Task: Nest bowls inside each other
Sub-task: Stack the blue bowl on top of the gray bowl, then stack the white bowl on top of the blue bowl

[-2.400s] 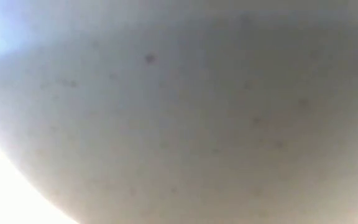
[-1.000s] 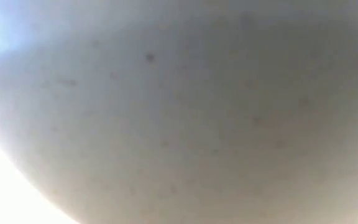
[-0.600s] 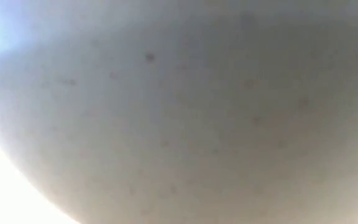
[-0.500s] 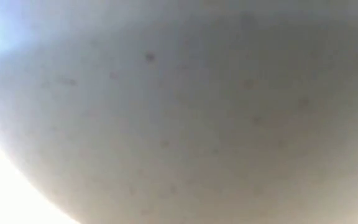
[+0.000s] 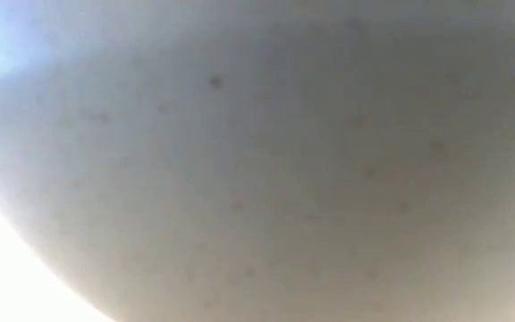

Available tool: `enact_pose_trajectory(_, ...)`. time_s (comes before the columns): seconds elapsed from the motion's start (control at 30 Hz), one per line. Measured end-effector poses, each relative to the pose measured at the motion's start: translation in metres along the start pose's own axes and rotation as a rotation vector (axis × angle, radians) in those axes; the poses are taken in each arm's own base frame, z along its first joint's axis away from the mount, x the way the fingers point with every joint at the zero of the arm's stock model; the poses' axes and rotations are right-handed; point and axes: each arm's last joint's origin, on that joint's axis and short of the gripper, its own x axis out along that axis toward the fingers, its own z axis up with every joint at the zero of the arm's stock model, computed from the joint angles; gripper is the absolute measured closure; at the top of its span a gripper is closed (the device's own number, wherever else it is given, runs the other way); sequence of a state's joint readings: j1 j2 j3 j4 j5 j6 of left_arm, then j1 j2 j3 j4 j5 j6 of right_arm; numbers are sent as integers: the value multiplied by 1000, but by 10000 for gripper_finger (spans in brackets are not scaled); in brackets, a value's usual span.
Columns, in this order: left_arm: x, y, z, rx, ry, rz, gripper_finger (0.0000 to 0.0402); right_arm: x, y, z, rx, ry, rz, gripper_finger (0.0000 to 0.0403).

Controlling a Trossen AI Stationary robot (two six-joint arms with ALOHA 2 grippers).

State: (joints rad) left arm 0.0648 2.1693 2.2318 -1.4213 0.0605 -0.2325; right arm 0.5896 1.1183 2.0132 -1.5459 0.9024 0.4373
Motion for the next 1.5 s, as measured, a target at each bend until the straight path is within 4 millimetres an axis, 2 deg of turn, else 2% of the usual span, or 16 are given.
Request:
enact_pose_trajectory(0.33,0,-1,-1,2,6,-5,401,0,0,0,3,0,0,206)
enact_pose_trajectory(0.67,18,-8,4,33,32,-24,399,0,0,0,4,0,0,206)
enact_pose_trajectory(0.77,19,-9,5,36,20,-29,381,0,0,0,10,2,3,206)
enact_pose_trajectory(1.1,17,-9,4,43,20,-30,285,0,0,-1,4,12,11,206)
enact_pose_trajectory(1.2,10,-9,5,49,10,-35,266,0,0,-1,2,14,11,206)
enact_pose_trajectory(1.37,-15,-9,8,69,-60,-26,238,0,0,-2,-3,17,10,206)
enact_pose_trajectory(1.5,-30,-4,0,43,-57,-12,226,0,0,-2,22,28,18,206)
